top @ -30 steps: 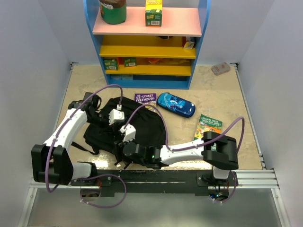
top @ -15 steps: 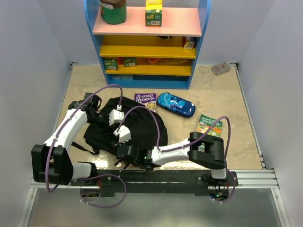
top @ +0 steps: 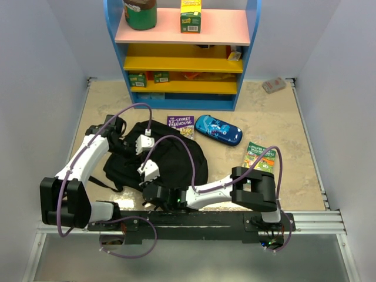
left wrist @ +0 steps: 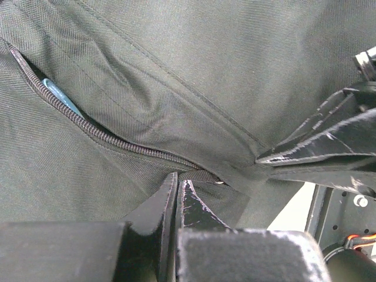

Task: Pack the student bag
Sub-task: Zip the student bag at the center of the board.

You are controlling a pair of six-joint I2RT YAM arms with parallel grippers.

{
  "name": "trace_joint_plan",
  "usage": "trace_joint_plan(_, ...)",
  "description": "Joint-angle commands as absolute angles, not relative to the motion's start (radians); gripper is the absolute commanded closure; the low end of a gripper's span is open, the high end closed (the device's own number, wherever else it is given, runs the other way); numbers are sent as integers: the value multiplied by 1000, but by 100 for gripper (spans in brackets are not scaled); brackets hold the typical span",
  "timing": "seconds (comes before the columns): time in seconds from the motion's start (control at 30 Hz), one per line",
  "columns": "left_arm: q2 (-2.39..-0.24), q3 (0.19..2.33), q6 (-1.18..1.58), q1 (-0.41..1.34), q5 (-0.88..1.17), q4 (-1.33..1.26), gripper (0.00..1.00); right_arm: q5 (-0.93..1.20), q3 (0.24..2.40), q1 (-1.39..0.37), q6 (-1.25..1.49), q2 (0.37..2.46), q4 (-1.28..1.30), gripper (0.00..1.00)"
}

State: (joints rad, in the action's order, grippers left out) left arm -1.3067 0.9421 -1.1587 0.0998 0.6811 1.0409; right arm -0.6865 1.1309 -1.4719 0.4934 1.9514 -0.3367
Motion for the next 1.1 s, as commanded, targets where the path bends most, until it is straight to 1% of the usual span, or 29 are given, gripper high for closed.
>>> trace_joint_plan(0.0,-1325,972,-1123,104,730,976,100,-752,1143,-1520,463,1921,-370,100)
trace_joint_plan(0.47,-1414,1077,-983,132,819,862,100,-854,1172,-1654,351,1951,-344,100)
trace_joint_plan(0.57,-1419,1091,-908,132,808,780,100,-865,1164,-1669,344,1953,-341,100)
trace_joint_plan(0.7,-1420,1078,-755,135,744,577,100,-877,1158,-1687,342,1950,-331,100)
trace_joint_plan(0.9,-1489,1106,-609,169,609,402,100,-881,1152,-1698,348,1950,-327,100)
trace_joint_plan(0.93,-1500,1111,-580,173,551,373,100,-882,1154,-1698,345,1951,-328,100)
trace_joint_plan(1.07,-1552,1137,-476,175,436,290,100,-873,1173,-1700,344,1962,-316,100)
